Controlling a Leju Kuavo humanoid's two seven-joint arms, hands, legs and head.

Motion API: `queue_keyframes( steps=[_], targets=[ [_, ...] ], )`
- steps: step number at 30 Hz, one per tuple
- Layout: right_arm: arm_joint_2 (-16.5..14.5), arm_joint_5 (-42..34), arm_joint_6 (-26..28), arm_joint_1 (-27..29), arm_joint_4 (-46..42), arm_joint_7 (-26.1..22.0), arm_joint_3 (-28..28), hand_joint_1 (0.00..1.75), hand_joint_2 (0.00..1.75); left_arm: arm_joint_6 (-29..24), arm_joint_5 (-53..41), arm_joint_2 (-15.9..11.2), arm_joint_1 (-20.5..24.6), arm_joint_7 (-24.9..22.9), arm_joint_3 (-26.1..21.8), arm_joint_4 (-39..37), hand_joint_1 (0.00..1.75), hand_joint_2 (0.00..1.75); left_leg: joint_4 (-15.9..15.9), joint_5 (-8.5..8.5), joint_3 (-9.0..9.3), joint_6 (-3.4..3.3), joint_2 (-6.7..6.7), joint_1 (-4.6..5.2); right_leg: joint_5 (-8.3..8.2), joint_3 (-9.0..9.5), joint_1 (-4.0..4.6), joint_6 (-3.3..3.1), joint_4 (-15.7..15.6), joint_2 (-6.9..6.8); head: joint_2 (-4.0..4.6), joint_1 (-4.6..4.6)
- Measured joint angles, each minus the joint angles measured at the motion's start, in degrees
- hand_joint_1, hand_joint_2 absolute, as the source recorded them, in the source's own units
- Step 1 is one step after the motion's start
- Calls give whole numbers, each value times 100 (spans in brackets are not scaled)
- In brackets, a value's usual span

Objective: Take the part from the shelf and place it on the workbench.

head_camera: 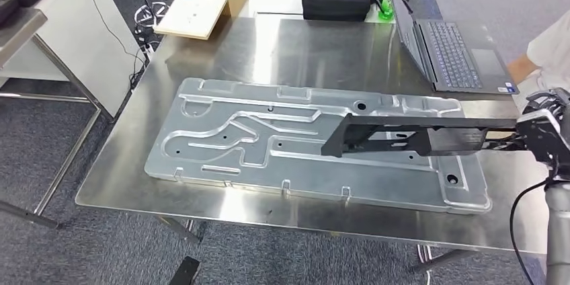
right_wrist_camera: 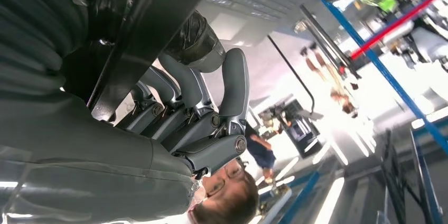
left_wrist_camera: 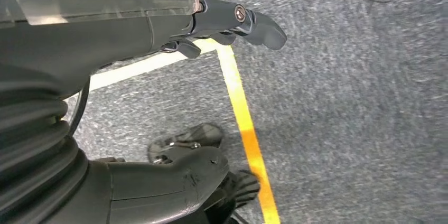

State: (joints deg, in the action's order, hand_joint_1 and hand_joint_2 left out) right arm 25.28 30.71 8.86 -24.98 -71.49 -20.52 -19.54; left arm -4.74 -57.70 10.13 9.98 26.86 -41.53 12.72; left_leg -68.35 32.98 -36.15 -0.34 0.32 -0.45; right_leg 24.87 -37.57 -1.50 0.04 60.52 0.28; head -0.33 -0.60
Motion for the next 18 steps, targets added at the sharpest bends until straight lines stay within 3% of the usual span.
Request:
queue_keyframes(
  steps=[2,3,4,7,9,11,13,16,17,18],
  targets=[
    [105,111,-159,-152,246,31,14,175,175,26,-3,1,2,2,1,0,0,175,-609,224,-339,-22,0,9,14,9,48,-30,1,-3,0,-1],
    [150,131,-243,-217,374,47,26,175,175,40,-7,2,-3,0,1,0,0,175,-667,193,-394,-55,1,24,21,21,80,-42,1,-4,0,-2],
    [184,126,-335,-280,488,61,39,175,175,55,-14,3,-8,-3,2,0,0,175,-519,55,-349,-107,2,47,28,38,113,-54,1,-2,0,-2],
    [233,17,-592,-506,771,88,63,175,175,88,-39,-7,9,-9,4,0,0,175,528,-532,89,-364,-11,160,41,97,161,-76,-16,-3,0,-8],
    [259,-69,-723,-653,944,132,72,175,175,103,-45,-15,29,-8,8,0,0,175,901,-630,235,-444,-14,219,10,103,122,-37,-65,-10,0,-5],
    [290,-175,-923,-758,1098,218,83,175,175,128,-47,-8,25,-7,11,0,0,175,1066,-691,306,-445,1,237,-30,114,92,26,-128,-19,0,3],
    [334,-307,-1173,-924,1271,298,98,175,175,168,-49,-2,20,-8,15,0,0,175,1240,-796,397,-445,-4,207,58,83,85,77,-32,-24,0,2],
    [425,-473,-1493,-1262,1541,360,111,175,175,235,-48,1,31,-9,17,0,0,175,1315,-845,444,-424,-16,172,505,-297,34,187,824,-25,0,-1],
    [453,-523,-1639,-1340,1630,373,123,175,175,259,-46,1,30,-8,17,0,0,175,1303,-836,446,-410,-17,157,591,-433,4,232,1108,-27,0,-1],
    [481,-586,-1846,-1401,1722,382,143,175,175,280,-47,2,27,-7,19,0,0,175,1279,-818,447,-386,-17,134,575,-495,-32,279,1226,-29,0,0]
  ],
)
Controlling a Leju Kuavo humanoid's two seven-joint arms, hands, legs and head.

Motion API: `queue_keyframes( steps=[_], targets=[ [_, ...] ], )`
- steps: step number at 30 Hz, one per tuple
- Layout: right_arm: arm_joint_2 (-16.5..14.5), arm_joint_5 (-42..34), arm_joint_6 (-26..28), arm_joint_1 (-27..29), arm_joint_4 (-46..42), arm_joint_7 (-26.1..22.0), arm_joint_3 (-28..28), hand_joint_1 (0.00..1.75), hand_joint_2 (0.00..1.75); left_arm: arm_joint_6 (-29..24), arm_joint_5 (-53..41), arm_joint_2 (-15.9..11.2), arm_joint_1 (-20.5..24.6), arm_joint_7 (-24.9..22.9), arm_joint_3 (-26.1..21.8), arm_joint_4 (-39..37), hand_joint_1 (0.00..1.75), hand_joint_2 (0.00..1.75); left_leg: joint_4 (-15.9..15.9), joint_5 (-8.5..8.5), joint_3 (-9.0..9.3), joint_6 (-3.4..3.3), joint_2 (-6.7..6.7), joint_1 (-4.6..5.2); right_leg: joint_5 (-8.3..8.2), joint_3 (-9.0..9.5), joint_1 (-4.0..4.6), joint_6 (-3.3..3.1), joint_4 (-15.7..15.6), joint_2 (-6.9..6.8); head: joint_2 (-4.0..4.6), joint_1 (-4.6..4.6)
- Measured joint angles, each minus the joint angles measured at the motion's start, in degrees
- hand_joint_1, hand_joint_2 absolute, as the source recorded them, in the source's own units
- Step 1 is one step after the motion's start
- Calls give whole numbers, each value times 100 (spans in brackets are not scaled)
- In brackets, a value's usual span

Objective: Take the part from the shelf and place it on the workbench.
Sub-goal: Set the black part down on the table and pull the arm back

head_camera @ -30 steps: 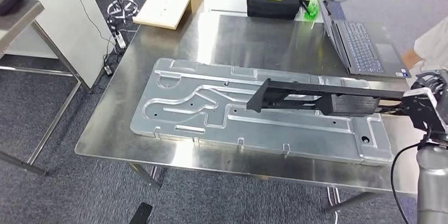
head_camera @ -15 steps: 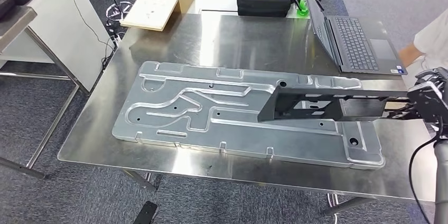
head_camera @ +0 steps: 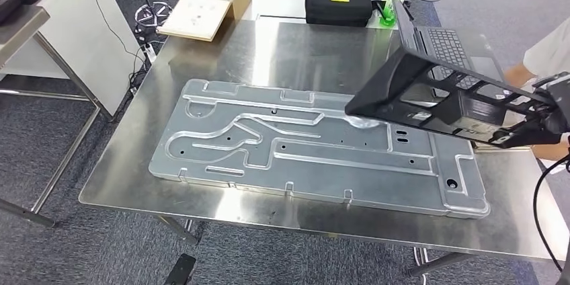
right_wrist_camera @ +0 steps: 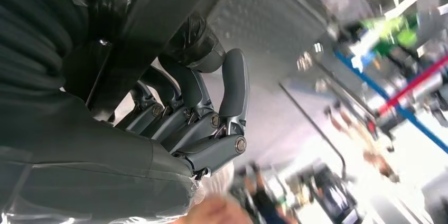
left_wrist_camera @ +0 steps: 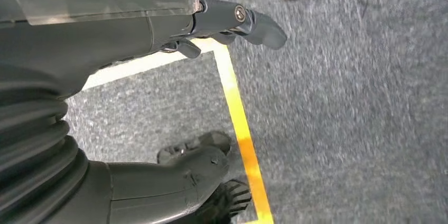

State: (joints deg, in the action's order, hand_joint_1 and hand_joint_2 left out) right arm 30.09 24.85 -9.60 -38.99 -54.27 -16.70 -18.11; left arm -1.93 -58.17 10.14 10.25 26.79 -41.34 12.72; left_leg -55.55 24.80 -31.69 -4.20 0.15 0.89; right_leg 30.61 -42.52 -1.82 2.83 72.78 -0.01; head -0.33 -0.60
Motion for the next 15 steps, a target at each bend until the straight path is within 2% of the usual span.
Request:
queue_keyframes(
  steps=[1,2,3,4,6,8,10,12,14,15],
  targets=[
    [33,-74,-236,-59,85,4,25,175,175,17,-1,1,-3,1,3,0,0,175,-42,30,-4,36,2,-32,-119,40,-40,49,-91,-4,0,0],
    [75,-161,-480,-123,164,0,51,175,175,27,-2,1,-4,1,8,0,0,175,-108,74,-13,81,6,-67,-315,178,-84,104,-375,-12,0,0],
    [119,-247,-695,-186,232,-14,74,131,175,34,-4,1,-4,2,14,0,0,175,-186,127,-34,131,12,-96,-453,345,-116,160,-705,-17,0,0],
    [166,-330,-869,-272,305,-35,97,87,175,39,-4,-5,3,4,19,0,0,175,-289,185,-70,184,17,-107,-541,476,-128,181,-984,-13,0,-4],
    [257,-469,-1123,-394,426,-78,148,0,175,44,-9,-16,9,13,26,0,0,175,-408,256,-143,260,37,-101,-506,551,-110,92,-1160,12,0,-1],
    [332,-563,-1304,-448,497,-105,231,0,175,37,-33,-20,0,13,32,0,0,175,-432,280,-176,303,45,-98,-485,518,-91,-56,-1124,25,0,9],
    [403,-613,-1390,-491,529,-116,328,0,175,20,-59,-21,-2,7,38,0,0,175,-591,400,-239,344,30,-108,-483,508,-79,-133,-1121,16,0,21],
    [462,-638,-1411,-536,545,-119,401,0,175,13,-64,-22,4,5,46,0,0,175,-1133,705,-484,366,20,-113,-480,510,-54,-186,-1125,8,0,30],
    [487,-659,-1412,-563,563,-120,453,0,175,30,-52,-22,0,9,51,-1,0,175,-1850,983,-838,347,18,-108,-472,513,-4,-219,-1126,7,0,32],
    [494,-675,-1409,-569,571,-120,480,0,175,49,-35,-22,-6,16,53,-1,0,131,-2034,996,-943,316,19,-98,-466,519,26,-234,-1126,10,0,33]
  ],
)
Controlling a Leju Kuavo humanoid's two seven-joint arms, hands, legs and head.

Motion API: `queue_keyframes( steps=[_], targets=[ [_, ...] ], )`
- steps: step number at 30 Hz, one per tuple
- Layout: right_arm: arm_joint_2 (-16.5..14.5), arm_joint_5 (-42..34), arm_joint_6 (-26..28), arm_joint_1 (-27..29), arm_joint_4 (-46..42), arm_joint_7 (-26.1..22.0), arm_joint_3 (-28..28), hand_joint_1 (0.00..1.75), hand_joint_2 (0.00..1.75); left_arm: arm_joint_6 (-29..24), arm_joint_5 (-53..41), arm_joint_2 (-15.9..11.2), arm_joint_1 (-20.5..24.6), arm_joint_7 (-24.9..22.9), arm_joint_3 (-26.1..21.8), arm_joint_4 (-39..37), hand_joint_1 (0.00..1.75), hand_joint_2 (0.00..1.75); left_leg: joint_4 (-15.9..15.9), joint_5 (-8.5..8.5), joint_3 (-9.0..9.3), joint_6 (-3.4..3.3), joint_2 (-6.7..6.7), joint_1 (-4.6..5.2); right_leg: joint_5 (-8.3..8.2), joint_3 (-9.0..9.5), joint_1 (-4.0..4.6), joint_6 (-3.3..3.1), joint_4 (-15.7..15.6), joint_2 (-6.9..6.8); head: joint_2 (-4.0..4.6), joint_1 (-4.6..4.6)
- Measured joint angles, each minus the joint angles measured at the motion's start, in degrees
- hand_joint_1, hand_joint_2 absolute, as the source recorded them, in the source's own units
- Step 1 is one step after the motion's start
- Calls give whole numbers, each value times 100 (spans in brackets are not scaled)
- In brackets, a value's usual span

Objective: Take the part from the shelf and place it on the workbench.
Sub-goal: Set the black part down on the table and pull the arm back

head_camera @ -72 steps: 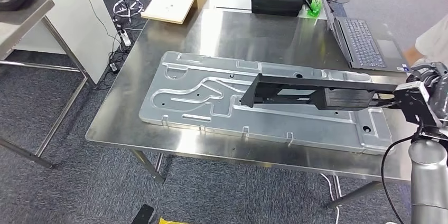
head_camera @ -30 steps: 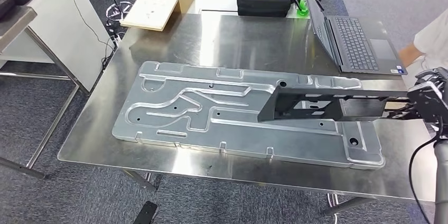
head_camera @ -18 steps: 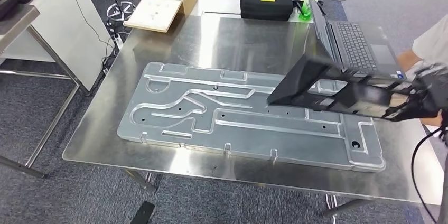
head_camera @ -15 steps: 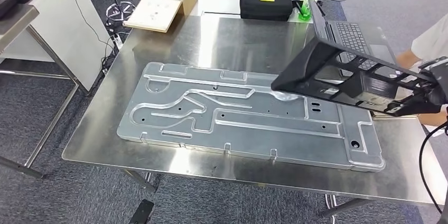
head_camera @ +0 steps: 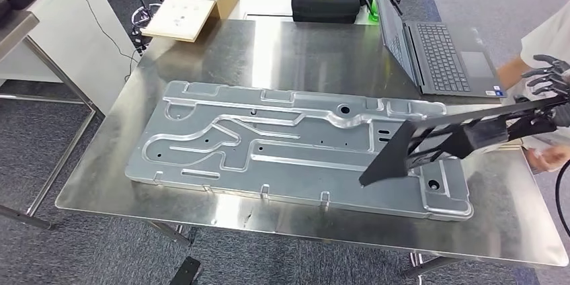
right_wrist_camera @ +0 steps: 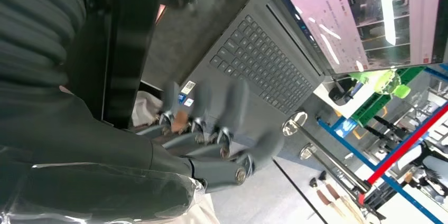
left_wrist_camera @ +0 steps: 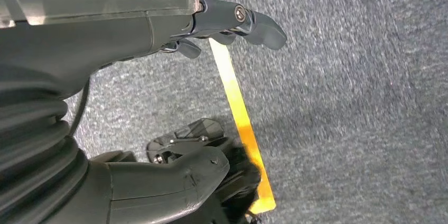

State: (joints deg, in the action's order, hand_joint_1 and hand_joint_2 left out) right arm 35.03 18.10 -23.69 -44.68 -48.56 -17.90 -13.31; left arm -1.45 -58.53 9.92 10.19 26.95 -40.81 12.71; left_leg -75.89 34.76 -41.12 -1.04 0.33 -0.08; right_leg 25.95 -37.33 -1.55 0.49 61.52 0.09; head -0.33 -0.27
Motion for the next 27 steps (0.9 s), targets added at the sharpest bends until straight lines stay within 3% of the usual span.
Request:
queue_keyframes(
  steps=[1,3,5,6,8,10,11,14,15,16,17,19,21,23,25,27],
  targets=[
    [8,-21,1,-4,4,0,31,0,175,21,21,0,-3,8,1,0,0,87,27,-99,-8,-48,1,18,5,11,32,-13,0,5,0,-1],
    [37,-59,-4,-16,2,0,101,0,175,47,65,0,1,26,1,1,0,0,650,-519,251,-202,7,93,18,52,85,-36,-5,13,0,-1],
    [73,-81,-29,-49,1,9,173,0,175,46,85,-14,12,33,-1,1,0,0,1294,-799,541,-376,11,165,19,83,103,-39,-26,15,0,-3],
    [89,-96,-48,-68,-1,21,211,0,175,40,86,-21,16,34,-1,1,0,0,1468,-833,617,-432,11,189,9,83,91,-24,-41,16,0,-2],
    [124,-127,-86,-95,-14,63,279,0,175,24,87,-22,19,29,-1,1,0,0,1623,-843,686,-463,7,203,-32,86,60,37,-94,24,0,6],
    [185,-140,-96,-124,-45,109,339,0,175,12,88,-3,18,23,-2,1,0,0,1828,-933,795,-433,-7,181,-2,90,54,90,-81,10,0,3],
    [219,-140,-94,-169,-58,131,368,0,175,6,90,6,20,20,-2,1,0,0,1929,-985,847,-415,-13,163,87,42,60,112,40,4,0,0],
    [294,-139,-110,-304,-60,205,471,0,175,-12,93,21,23,16,-5,-1,0,0,1998,-1025,882,-390,-19,137,533,-387,37,186,954,-2,0,-3],
    [314,-138,-129,-317,-58,235,514,0,175,-15,93,28,19,15,-6,-1,0,0,1979,-1015,878,-380,-20,130,580,-492,14,217,1173,-5,0,-3],
    [335,-133,-154,-332,-57,266,553,0,175,-16,93,38,12,14,-6,-3,0,0,1950,-998,872,-361,-20,120,516,-498,-14,249,1182,-9,0,-3],
    [360,-128,-183,-367,-56,294,596,0,175,-17,93,47,5,14,-6,-4,0,0,1904,-972,860,-334,-19,107,364,-403,-46,285,993,-14,0,-3],
    [418,-118,-241,-522,-42,350,694,0,175,-22,94,56,0,13,-7,-5,0,0,1763,-891,801,-253,-16,91,68,-73,-92,349,332,-24,0,-6],
    [474,-108,-300,-718,-14,404,818,0,175,-35,98,54,4,11,-9,-5,0,0,1627,-819,729,-183,-12,98,-6,84,-86,287,-14,-2,0,-1],
    [513,-91,-346,-938,20,514,981,0,175,-48,106,52,-6,7,-12,-5,0,0,1587,-800,683,-149,-11,106,6,62,-68,160,-11,27,0,3],
    [530,-81,-382,-1268,51,684,1181,0,175,-57,127,50,-21,-1,-16,-5,0,0,1511,-734,640,-102,-9,103,-6,39,-83,87,-8,32,0,3],
    [537,-74,-411,-1627,68,855,1362,0,175,-62,148,48,-24,-6,-21,-5,0,0,1083,-452,459,-40,-11,77,-18,31,-89,33,-17,31,0,3]
  ],
)
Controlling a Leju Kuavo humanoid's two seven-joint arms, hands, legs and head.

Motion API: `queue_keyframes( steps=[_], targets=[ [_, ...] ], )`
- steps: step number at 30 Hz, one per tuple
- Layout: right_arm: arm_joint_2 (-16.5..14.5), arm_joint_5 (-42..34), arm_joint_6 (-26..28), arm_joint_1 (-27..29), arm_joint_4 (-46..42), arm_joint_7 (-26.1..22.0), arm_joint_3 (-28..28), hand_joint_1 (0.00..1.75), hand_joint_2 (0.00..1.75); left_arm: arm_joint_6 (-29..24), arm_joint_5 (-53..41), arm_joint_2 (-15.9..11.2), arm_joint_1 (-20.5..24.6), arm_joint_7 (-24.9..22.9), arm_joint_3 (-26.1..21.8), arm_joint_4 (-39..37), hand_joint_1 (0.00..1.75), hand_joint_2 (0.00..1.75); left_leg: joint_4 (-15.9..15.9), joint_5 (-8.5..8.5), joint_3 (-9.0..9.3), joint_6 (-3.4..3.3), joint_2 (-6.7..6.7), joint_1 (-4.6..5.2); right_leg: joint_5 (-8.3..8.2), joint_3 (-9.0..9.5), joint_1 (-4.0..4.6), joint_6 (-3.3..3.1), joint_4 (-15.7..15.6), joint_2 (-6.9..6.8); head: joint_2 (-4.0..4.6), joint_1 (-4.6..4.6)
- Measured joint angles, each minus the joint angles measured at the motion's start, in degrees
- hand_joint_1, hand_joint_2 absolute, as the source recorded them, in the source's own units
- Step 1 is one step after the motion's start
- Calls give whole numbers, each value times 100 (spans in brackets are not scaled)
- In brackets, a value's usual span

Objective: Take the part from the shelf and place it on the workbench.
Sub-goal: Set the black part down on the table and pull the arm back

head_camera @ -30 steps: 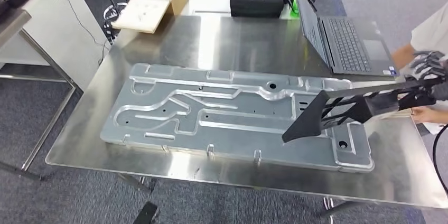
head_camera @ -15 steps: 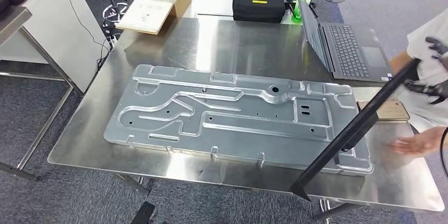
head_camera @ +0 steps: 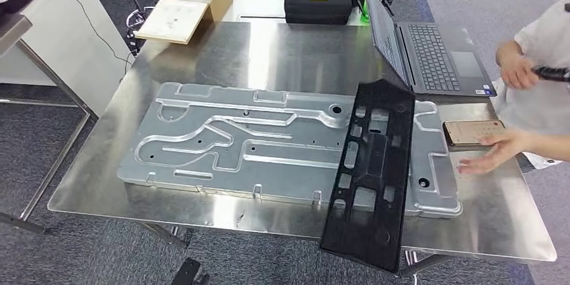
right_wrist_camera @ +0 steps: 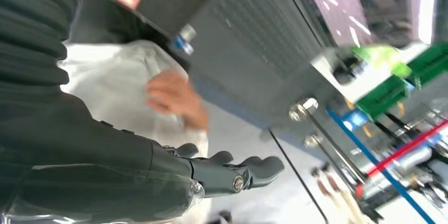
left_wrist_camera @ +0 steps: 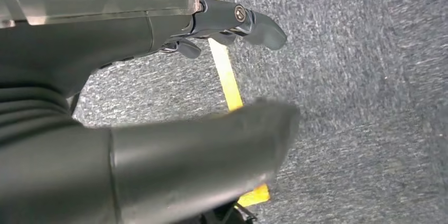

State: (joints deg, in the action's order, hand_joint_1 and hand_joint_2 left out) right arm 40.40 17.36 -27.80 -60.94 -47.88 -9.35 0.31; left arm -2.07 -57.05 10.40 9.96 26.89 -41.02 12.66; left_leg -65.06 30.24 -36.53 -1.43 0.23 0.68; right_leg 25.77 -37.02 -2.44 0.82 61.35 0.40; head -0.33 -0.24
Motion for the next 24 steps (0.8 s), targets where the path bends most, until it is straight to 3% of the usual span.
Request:
queue_keyframes(
  steps=[2,3,4,5,7,9,12,14,17,18,19,20,22,24],
  targets=[
    [-4,26,-5,-306,20,163,161,0,175,-2,7,1,-11,-4,-2,-1,0,0,-752,373,-347,29,-3,-28,1,-2,20,-21,-3,-7,0,-2],
    [-8,39,-4,-438,34,229,234,0,175,-3,8,2,-24,-7,-3,-1,0,0,-1036,464,-483,25,-3,-33,2,-2,33,-24,-2,-9,0,-2],
    [-13,47,0,-552,48,279,296,0,131,-3,9,3,-38,-9,-4,-2,0,0,-1128,443,-530,10,-3,-33,3,1,47,-26,-2,-9,0,-2],
    [-18,50,4,-653,61,311,346,0,87,-4,9,4,-49,-11,-4,-2,0,0,-991,308,-469,-19,-2,-29,4,9,61,-27,-2,-8,0,-2],
    [-27,55,26,-822,80,342,423,0,0,-8,13,4,-56,-11,-5,-2,0,0,-260,-105,-132,-113,6,-1,8,31,81,-29,-5,-9,0,-2],
    [-41,71,131,-956,99,328,504,0,0,-15,16,2,-54,-11,-7,-2,0,0,346,-337,145,-184,10,34,1,35,97,-11,-14,-7,0,-2],
    [-80,83,793,-938,-39,144,587,0,0,-56,19,9,-65,-11,-12,-2,0,0,551,-394,230,-204,0,34,-37,40,90,70,-70,-3,0,-2],
    [-108,46,1428,-746,-389,30,593,0,0,-101,20,25,-71,-11,-18,-2,0,0,698,-477,298,-229,-13,9,47,16,92,107,11,-12,0,-5],
    [-176,44,1897,-428,-912,-29,589,0,0,-131,25,42,-74,-11,-44,-2,0,0,786,-530,340,-260,-24,3,494,-350,100,133,830,-23,0,-11],
    [-200,70,2013,-290,-1056,-81,579,0,0,-146,27,44,-81,-15,-52,-2,0,0,780,-530,337,-263,-25,3,589,-484,99,149,1113,-23,0,-11],
    [-223,96,2161,-106,-1235,-166,551,0,0,-167,30,48,-93,-20,-57,-2,0,0,770,-523,336,-265,-22,3,582,-540,96,164,1233,-25,0,-11],
    [-257,114,2330,111,-1475,-268,500,0,0,-191,33,51,-106,-25,-61,-2,0,0,752,-512,336,-261,-18,1,476,-501,90,175,1158,-27,0,-12],
    [-376,174,2699,624,-2078,-487,333,0,0,-233,40,55,-124,-31,-68,-2,0,0,691,-465,335,-233,-4,-3,133,-166,78,175,514,-40,0,-12],
    [-628,422,3203,1292,-2852,-725,119,0,0,-271,44,56,-132,-31,-84,-2,0,0,625,-412,317,-176,11,4,-17,120,110,130,-34,-50,0,-14]
  ],
)
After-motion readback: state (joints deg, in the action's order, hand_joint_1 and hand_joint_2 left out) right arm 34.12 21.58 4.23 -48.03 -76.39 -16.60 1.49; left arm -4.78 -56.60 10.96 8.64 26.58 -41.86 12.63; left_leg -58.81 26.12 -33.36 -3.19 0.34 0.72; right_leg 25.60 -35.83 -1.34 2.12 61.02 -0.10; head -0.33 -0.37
